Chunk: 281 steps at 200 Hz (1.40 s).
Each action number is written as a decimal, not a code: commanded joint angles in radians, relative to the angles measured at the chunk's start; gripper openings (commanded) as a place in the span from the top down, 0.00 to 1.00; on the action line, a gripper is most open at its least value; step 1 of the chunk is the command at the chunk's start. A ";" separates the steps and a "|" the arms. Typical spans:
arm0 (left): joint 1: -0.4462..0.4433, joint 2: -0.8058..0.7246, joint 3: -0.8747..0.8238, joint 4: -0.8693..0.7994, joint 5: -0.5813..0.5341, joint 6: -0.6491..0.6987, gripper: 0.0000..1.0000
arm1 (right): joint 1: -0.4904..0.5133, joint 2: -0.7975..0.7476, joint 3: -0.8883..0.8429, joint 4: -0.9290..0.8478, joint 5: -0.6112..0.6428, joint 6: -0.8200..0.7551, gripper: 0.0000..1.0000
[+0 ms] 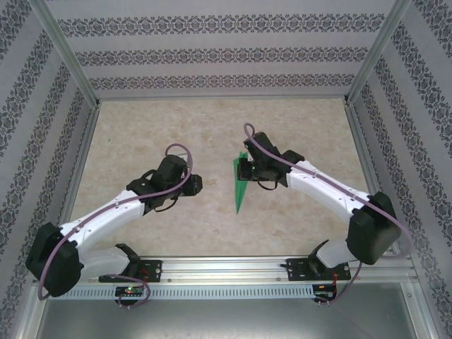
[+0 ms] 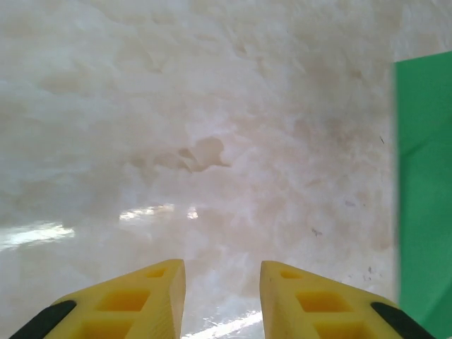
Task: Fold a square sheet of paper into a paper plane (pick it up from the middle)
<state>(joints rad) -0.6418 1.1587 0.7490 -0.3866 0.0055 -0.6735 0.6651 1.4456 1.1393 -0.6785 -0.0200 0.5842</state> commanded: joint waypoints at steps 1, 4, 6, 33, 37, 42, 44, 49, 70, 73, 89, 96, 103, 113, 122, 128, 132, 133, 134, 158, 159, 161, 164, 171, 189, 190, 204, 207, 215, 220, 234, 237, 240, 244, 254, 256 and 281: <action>0.020 -0.062 -0.050 -0.006 -0.147 -0.043 0.62 | 0.007 0.012 0.108 -0.438 0.372 -0.104 0.92; 0.022 -0.072 -0.056 -0.005 -0.156 -0.048 0.62 | 0.010 0.020 0.124 -0.472 0.409 -0.103 0.91; 0.024 -0.079 -0.061 -0.005 -0.161 -0.052 0.61 | 0.011 0.026 0.136 -0.485 0.430 -0.103 0.91; 0.039 -0.154 -0.101 -0.014 -0.245 -0.093 0.59 | 0.043 0.113 0.232 -0.647 0.550 -0.085 0.89; 0.041 -0.165 -0.105 -0.018 -0.259 -0.097 0.59 | 0.047 0.125 0.237 -0.646 0.545 -0.085 0.90; 0.043 -0.177 -0.108 -0.027 -0.276 -0.103 0.59 | 0.053 0.140 0.241 -0.645 0.541 -0.077 0.90; 0.043 -0.182 -0.107 -0.031 -0.283 -0.103 0.59 | 0.056 0.146 0.244 -0.643 0.541 -0.072 0.90; 0.045 -0.195 -0.109 -0.040 -0.298 -0.104 0.59 | 0.066 0.163 0.249 -0.639 0.535 -0.063 0.90; 0.047 -0.245 -0.118 -0.071 -0.342 -0.098 0.56 | 0.113 0.268 0.301 -0.632 0.522 -0.028 0.90; 0.047 -0.253 -0.120 -0.074 -0.348 -0.098 0.56 | 0.120 0.289 0.310 -0.633 0.519 -0.023 0.90; 0.051 -0.286 -0.140 -0.082 -0.361 -0.100 0.55 | 0.156 0.398 0.373 -0.635 0.502 0.008 0.90; 0.053 -0.300 -0.146 -0.087 -0.364 -0.105 0.56 | 0.169 0.449 0.403 -0.633 0.477 0.015 0.89; 0.052 -0.312 -0.153 -0.090 -0.364 -0.110 0.56 | 0.183 0.500 0.439 -0.630 0.455 0.022 0.89; 0.054 -0.326 -0.163 -0.095 -0.366 -0.116 0.56 | 0.208 0.564 0.496 -0.624 0.435 0.026 0.88; 0.054 -0.338 -0.169 -0.104 -0.371 -0.123 0.56 | 0.226 0.623 0.557 -0.625 0.412 0.027 0.87; 0.055 -0.346 -0.173 -0.106 -0.373 -0.124 0.56 | 0.239 0.659 0.596 -0.622 0.392 0.028 0.86; 0.056 -0.351 -0.175 -0.108 -0.372 -0.124 0.55 | 0.246 0.680 0.619 -0.620 0.374 0.025 0.85; 0.055 -0.352 -0.175 -0.109 -0.372 -0.124 0.55 | 0.247 0.685 0.624 -0.619 0.368 0.023 0.85; 0.055 -0.354 -0.176 -0.109 -0.372 -0.123 0.55 | 0.248 0.689 0.630 -0.617 0.362 0.022 0.85; 0.057 -0.372 -0.172 -0.127 -0.372 -0.114 0.54 | 0.271 0.745 0.716 -0.561 0.227 0.001 0.75; 0.057 -0.373 -0.173 -0.127 -0.372 -0.114 0.54 | 0.271 0.743 0.717 -0.558 0.221 0.000 0.74; 0.058 -0.373 -0.173 -0.128 -0.372 -0.113 0.54 | 0.271 0.743 0.719 -0.553 0.211 0.000 0.72; 0.059 -0.373 -0.172 -0.129 -0.369 -0.111 0.54 | 0.271 0.740 0.721 -0.544 0.197 -0.001 0.69; 0.060 -0.374 -0.169 -0.130 -0.363 -0.107 0.53 | 0.272 0.724 0.712 -0.517 0.164 -0.010 0.61; 0.061 -0.370 -0.164 -0.134 -0.338 -0.103 0.52 | 0.276 0.621 0.647 -0.429 0.114 -0.024 0.41; 0.062 -0.370 -0.164 -0.135 -0.337 -0.103 0.52 | 0.275 0.612 0.641 -0.424 0.111 -0.024 0.41; 0.061 -0.361 -0.164 -0.132 -0.314 -0.107 0.52 | 0.266 0.488 0.540 -0.318 0.082 -0.022 0.34; 0.061 -0.359 -0.165 -0.130 -0.309 -0.107 0.52 | 0.262 0.451 0.508 -0.290 0.072 -0.023 0.31; 0.062 -0.350 -0.167 -0.118 -0.289 -0.109 0.51 | 0.249 0.366 0.422 -0.209 0.039 -0.015 0.28; 0.062 -0.342 -0.169 -0.110 -0.271 -0.108 0.51 | 0.237 0.314 0.368 -0.159 0.022 -0.007 0.28; 0.062 -0.306 -0.163 -0.084 -0.214 -0.105 0.48 | 0.185 0.171 0.192 -0.019 -0.023 0.035 0.29; 0.063 -0.296 -0.161 -0.079 -0.200 -0.104 0.48 | 0.171 0.142 0.151 0.006 -0.038 0.043 0.31; 0.063 -0.287 -0.157 -0.073 -0.188 -0.105 0.47 | 0.157 0.115 0.110 0.044 -0.056 0.051 0.34; 0.063 -0.271 -0.153 -0.063 -0.169 -0.104 0.47 | 0.134 0.080 0.054 0.091 -0.083 0.063 0.37; 0.063 -0.227 -0.142 -0.042 -0.122 -0.105 0.46 | 0.073 0.006 -0.079 0.209 -0.170 0.099 0.45; 0.063 -0.218 -0.141 -0.036 -0.111 -0.104 0.46 | 0.062 -0.008 -0.110 0.232 -0.190 0.106 0.46; 0.062 -0.083 -0.096 0.027 0.017 -0.106 0.44 | -0.066 -0.103 -0.369 0.482 -0.395 0.184 0.61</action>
<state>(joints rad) -0.5892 0.9871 0.5896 -0.4606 -0.1349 -0.7761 0.6731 1.3567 0.9676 -0.4980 -0.1719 0.6735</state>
